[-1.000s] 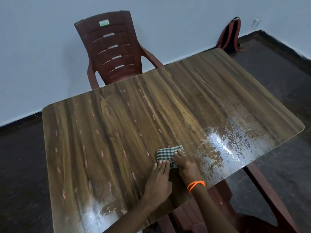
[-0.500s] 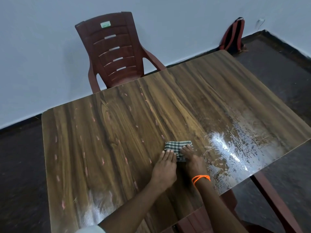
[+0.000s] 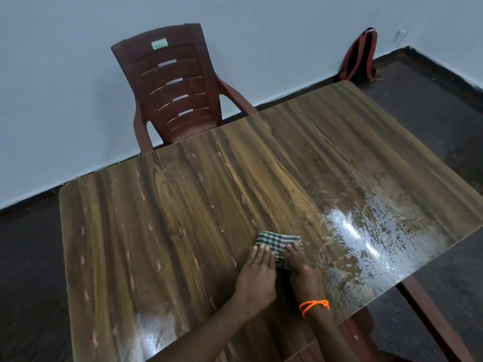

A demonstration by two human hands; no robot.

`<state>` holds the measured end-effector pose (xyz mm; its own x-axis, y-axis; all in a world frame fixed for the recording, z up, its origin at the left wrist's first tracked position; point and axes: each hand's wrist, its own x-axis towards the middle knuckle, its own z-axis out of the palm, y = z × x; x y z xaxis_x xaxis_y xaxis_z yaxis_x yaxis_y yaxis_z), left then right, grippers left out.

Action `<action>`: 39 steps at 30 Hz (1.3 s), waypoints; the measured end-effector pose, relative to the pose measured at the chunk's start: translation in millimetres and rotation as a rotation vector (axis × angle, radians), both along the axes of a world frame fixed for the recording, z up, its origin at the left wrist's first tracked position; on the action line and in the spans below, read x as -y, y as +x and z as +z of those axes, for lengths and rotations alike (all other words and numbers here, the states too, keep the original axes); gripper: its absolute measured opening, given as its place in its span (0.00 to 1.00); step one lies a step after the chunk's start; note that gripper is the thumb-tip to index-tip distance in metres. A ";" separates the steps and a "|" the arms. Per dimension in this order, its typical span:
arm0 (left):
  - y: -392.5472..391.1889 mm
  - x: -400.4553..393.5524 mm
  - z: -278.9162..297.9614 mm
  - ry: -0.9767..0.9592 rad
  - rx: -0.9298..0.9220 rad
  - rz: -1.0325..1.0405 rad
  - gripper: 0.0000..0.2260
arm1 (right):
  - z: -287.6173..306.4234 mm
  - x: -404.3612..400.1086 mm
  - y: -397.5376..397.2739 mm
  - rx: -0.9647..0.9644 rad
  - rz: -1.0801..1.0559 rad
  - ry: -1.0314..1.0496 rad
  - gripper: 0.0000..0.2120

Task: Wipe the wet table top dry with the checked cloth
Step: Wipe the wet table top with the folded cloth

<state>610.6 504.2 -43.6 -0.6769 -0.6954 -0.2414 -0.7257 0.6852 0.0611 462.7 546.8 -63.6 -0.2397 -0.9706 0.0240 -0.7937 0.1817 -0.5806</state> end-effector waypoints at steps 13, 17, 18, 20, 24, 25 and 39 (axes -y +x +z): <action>32.4 62.8 4.8 0.011 0.038 0.099 0.32 | -10.5 103.5 22.7 -0.059 0.149 0.061 0.22; 37.1 39.2 4.5 0.021 0.040 0.087 0.33 | -7.4 75.1 19.7 -0.024 0.220 0.013 0.24; 36.4 36.3 4.0 0.025 0.036 0.078 0.33 | -6.8 68.2 15.0 -0.013 0.219 0.000 0.24; 31.5 36.6 2.8 0.023 0.024 0.059 0.33 | -7.2 60.4 6.7 -0.020 0.179 -0.012 0.25; 14.9 63.5 -1.4 -0.006 -0.012 0.033 0.30 | -9.2 75.7 0.2 -0.025 0.033 -0.004 0.26; 11.6 74.9 -1.8 -0.018 -0.022 0.037 0.29 | -10.1 86.0 -0.4 -0.025 0.010 -0.005 0.25; 61.0 124.4 -2.7 -0.049 0.082 0.065 0.29 | -11.9 154.7 38.6 -0.017 0.222 -0.038 0.20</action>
